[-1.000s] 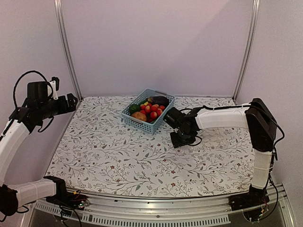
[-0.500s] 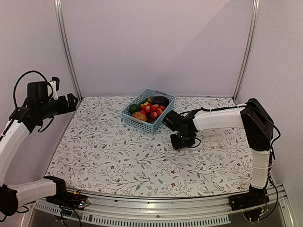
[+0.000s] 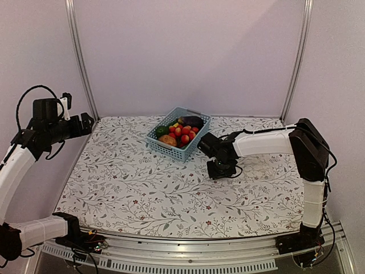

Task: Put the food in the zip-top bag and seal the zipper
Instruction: Pick up the zipper food storage bag from the center of the board.

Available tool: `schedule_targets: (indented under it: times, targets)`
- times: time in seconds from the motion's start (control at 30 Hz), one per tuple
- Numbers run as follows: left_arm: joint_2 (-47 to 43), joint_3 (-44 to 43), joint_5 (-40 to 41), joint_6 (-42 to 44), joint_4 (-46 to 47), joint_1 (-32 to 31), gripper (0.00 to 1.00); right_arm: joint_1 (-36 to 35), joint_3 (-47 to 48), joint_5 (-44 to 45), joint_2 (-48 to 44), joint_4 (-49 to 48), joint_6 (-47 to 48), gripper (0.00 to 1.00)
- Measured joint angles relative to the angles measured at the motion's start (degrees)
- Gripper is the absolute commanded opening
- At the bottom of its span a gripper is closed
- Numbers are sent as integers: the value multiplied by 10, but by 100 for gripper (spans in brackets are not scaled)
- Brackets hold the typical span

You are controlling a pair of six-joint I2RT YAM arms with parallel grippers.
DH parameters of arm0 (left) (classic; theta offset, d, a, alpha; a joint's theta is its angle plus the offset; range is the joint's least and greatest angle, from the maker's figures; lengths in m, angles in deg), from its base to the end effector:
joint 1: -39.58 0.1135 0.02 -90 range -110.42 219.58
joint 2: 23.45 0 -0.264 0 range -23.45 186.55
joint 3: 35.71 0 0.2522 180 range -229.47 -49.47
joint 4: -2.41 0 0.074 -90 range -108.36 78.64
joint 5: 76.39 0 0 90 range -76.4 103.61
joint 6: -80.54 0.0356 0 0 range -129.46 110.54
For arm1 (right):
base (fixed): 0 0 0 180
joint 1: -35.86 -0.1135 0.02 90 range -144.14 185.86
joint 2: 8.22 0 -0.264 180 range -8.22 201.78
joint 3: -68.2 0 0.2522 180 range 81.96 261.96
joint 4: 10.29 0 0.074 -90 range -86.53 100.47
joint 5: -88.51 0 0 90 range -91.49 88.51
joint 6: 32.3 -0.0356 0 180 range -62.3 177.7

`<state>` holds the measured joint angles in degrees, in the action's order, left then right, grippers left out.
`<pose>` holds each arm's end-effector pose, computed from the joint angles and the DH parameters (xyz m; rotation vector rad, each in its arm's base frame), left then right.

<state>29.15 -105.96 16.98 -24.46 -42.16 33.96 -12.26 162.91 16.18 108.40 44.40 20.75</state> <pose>0.1969 -0.0173 0.3501 -0.2039 2.0336 -0.1653 0.2733 0.2886 0.1504 -0.2185 2.7528 -0.0970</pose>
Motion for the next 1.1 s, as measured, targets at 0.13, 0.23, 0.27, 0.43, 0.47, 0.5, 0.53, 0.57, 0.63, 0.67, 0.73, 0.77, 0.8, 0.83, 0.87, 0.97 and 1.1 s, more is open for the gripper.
schedule_targets:
  times: [0.13,0.23,0.27,0.43,0.47,0.5,0.53,0.57,0.63,0.67,0.73,0.77,0.8,0.83,0.87,0.97,1.1]
  targets:
    - [0,0,0,0,0,0,100,0,0,0,4,0,-5,23]
    - [0,0,0,0,0,0,99,0,0,0,10,0,-8,21]
    - [0,1,-1,0,0,0,100,0,0,0,11,0,-9,20]
    - [0,2,-2,0,0,0,100,1,-1,-1,11,-3,-14,10]
    - [0,2,-2,0,0,0,100,1,-2,-2,11,-5,-15,8]
    - [0,2,-3,0,0,0,100,1,-4,-3,11,-9,-17,5]
    - [0,2,-3,0,0,0,100,1,-5,-5,11,-12,-17,2]
    - [0,2,-3,0,0,0,100,1,-6,-7,11,-16,-19,0]
    - [0,2,-4,0,0,0,100,1,-9,-9,9,-22,-21,0]
    - [0,2,-4,0,0,0,100,1,-12,-10,7,-28,-23,0]
    - [0,2,-5,0,0,0,100,3,-22,-14,2,-40,-25,0]
    - [0,2,-5,0,0,0,100,3,-25,-15,0,-45,-27,0]
    - [0,2,-5,0,0,0,100,4,-29,-16,-1,-49,-27,0]
    - [0,2,-6,0,1,0,100,5,-31,-18,-3,-53,-28,0]
    - [0,2,-8,0,1,0,100,5,-33,-19,-4,-56,-28,0]
    - [0,3,-15,2,1,0,100,7,-43,-24,-11,-68,-26,0]
    - [0,9,-37,5,6,-3,99,8,-75,-42,-37,-87,-11,0]
